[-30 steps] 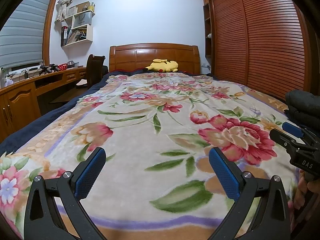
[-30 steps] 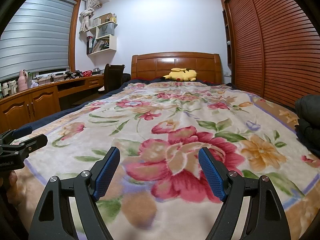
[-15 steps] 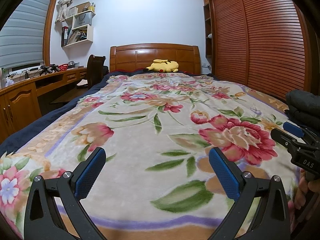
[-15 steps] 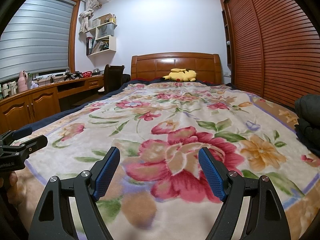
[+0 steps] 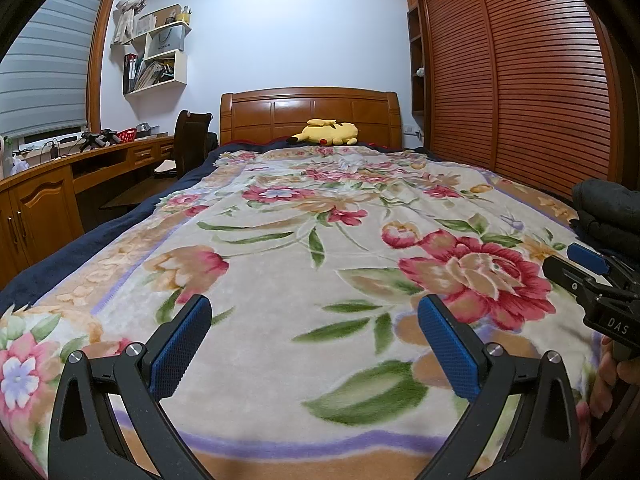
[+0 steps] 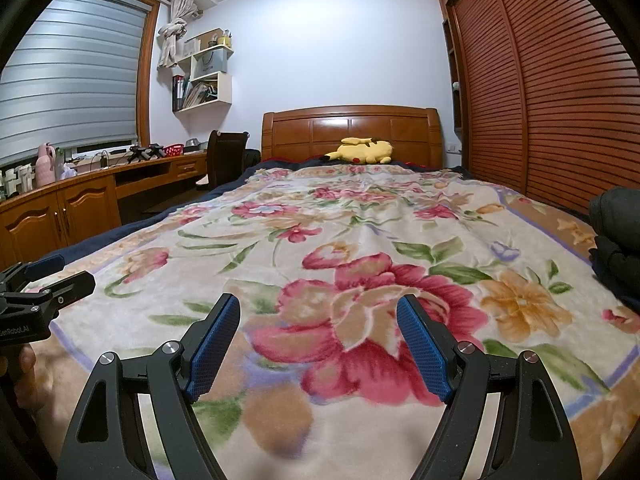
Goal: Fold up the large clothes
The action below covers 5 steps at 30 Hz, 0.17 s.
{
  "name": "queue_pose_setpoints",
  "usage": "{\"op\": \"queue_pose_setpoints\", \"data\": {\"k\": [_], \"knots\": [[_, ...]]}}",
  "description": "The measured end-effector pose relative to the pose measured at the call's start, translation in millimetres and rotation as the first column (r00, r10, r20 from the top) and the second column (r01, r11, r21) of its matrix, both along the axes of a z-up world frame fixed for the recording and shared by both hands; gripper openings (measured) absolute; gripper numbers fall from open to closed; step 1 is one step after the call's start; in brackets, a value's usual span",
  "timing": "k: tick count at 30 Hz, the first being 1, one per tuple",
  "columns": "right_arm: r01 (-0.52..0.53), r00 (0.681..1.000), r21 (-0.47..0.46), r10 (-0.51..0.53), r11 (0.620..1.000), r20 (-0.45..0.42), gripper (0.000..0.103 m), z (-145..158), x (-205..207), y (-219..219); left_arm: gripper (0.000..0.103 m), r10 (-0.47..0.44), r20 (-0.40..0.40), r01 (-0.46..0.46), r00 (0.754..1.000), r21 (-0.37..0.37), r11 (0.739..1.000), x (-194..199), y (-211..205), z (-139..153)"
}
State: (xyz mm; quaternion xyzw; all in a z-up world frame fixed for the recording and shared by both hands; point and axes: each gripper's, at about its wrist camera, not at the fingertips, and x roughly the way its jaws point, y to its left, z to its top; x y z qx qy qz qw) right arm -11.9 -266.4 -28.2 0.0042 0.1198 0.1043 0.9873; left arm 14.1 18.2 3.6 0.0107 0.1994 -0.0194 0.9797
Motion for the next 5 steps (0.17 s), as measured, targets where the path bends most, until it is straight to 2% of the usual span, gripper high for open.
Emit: {"op": "queue_pose_setpoints", "data": {"k": [5], "knots": [[0.0,1.0,0.0,0.0,1.0,0.001,0.082,-0.1,0.1,0.0,0.103,-0.001,-0.001,0.001,1.0,0.001,1.0,0.0,0.0,-0.1]]}}
